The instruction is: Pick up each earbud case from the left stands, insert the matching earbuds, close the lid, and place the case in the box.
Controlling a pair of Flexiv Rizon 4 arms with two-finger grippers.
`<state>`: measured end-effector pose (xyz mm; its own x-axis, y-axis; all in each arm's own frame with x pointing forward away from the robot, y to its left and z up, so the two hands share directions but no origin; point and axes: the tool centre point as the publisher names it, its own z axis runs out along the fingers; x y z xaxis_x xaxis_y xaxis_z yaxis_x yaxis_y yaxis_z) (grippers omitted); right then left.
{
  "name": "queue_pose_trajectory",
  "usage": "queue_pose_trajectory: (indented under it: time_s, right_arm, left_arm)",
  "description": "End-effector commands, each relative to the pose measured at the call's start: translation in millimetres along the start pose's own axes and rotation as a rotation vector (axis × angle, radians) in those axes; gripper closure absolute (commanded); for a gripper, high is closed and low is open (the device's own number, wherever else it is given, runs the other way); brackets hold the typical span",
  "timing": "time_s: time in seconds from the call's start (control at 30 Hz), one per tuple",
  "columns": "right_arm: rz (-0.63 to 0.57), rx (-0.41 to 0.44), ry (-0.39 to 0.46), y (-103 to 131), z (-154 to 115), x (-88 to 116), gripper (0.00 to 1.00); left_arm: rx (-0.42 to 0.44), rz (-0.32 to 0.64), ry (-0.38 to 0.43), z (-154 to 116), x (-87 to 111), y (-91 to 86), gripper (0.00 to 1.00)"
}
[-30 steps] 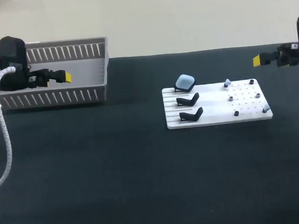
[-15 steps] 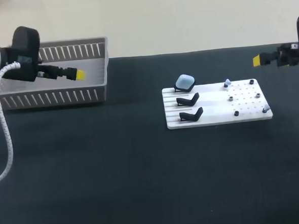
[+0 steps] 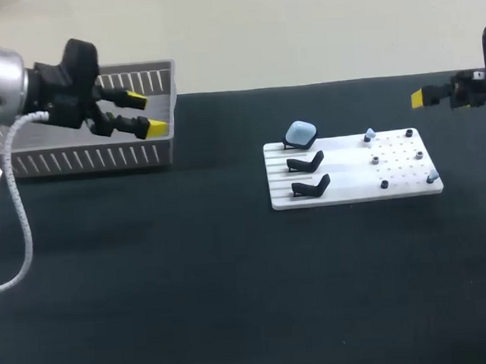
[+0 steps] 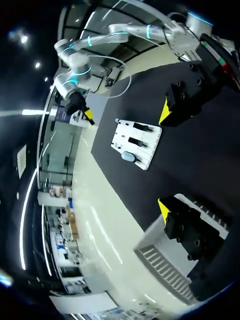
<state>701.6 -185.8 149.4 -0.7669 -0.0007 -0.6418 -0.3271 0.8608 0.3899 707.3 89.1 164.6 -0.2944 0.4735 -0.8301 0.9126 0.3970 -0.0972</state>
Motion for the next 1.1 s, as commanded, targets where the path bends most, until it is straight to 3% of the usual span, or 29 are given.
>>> queue_pose_trajectory:
  time_s: [0.03,0.4,1.1]
  right_arm:
    - [0.0,0.002,0.0,0,0,0,0.0]
    - [0.0,0.002,0.0,0,0,0,0.0]
    - [0.0,0.002,0.0,0,0,0,0.0]
  left_arm:
    - [0.152,0.052,0.014,26,-9.9,13.3,0.0]
    - [0.279,0.177,0.044,60,-18.3,5.2,0.0]
    - [0.286,0.182,0.056,65,-17.8,4.6,0.0]
